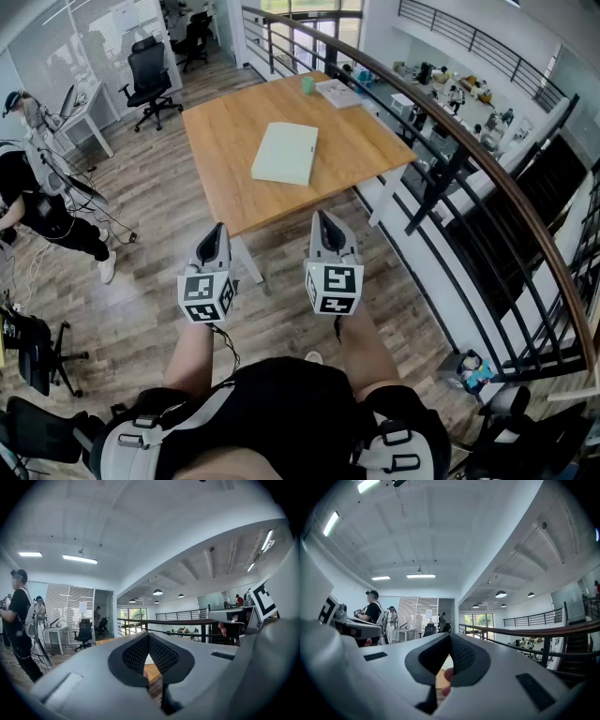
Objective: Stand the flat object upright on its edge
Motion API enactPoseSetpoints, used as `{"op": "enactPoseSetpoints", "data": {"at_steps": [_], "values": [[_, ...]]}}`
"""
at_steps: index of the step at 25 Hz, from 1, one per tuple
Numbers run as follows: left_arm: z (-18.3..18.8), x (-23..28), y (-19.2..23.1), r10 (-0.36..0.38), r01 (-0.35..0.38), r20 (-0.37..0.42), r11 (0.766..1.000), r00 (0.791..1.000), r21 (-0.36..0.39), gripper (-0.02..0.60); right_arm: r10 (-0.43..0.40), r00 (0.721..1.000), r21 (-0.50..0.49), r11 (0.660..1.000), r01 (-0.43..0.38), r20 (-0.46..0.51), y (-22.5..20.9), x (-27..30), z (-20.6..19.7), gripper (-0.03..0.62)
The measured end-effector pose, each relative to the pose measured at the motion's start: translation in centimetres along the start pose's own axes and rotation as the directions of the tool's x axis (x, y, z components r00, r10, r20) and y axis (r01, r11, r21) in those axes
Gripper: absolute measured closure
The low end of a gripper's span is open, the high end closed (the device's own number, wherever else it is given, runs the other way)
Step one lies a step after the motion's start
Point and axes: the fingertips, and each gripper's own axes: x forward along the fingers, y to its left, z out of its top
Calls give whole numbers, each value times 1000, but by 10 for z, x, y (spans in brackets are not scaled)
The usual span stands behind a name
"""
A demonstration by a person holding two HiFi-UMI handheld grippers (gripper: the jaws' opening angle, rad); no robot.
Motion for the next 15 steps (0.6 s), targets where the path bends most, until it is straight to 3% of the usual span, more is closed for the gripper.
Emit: {"op": "enactPoseSetpoints", "data": {"at_steps": [4,15], "values": [[2,6,-4,-1,1,1,1000,1000,2,583,4,1000,36,999,-5,24,-6,1,4,597],[0,29,-29,0,0,-11,1000,1000,13,583,-9,1000,-14,1000,10,17,-33,10,-1,596]]}}
